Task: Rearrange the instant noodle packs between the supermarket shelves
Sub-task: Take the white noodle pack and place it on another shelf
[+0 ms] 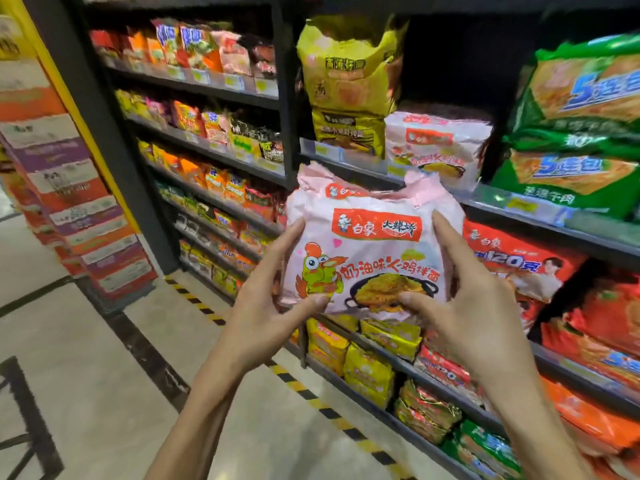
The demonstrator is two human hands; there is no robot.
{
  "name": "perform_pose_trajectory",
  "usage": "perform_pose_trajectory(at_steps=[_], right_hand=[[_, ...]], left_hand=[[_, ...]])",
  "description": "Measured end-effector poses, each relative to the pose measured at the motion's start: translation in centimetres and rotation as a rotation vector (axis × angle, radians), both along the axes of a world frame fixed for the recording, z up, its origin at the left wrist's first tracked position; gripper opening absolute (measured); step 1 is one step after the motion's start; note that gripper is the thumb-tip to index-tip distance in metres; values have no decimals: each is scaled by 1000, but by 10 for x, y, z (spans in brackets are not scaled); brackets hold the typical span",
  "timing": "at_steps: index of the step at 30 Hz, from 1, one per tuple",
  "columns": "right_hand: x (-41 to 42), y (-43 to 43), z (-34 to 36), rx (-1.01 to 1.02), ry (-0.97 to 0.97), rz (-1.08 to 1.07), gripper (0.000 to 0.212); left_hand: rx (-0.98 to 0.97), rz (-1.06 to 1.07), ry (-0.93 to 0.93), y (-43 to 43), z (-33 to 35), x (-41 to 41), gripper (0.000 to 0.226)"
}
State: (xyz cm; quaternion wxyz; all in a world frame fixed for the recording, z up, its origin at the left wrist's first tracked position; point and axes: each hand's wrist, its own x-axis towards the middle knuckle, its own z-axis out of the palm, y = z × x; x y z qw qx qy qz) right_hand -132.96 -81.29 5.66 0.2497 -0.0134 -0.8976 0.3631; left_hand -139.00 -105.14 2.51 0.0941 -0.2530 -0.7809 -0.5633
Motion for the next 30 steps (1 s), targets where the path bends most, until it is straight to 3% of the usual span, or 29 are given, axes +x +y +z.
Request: perform_pose_trajectory(at_steps=[13, 17, 30], right_hand=[[-98, 4, 50, 141, 159, -444, 99], [-131, 1, 65, 159, 274, -530, 98], [-205, 37, 79, 350, 499, -655, 91]], left_hand=[[155, -358, 109, 56, 32, -192, 90], [167, -448, 218, 74, 58, -250, 86], [222, -460, 455, 145, 87, -339, 95]])
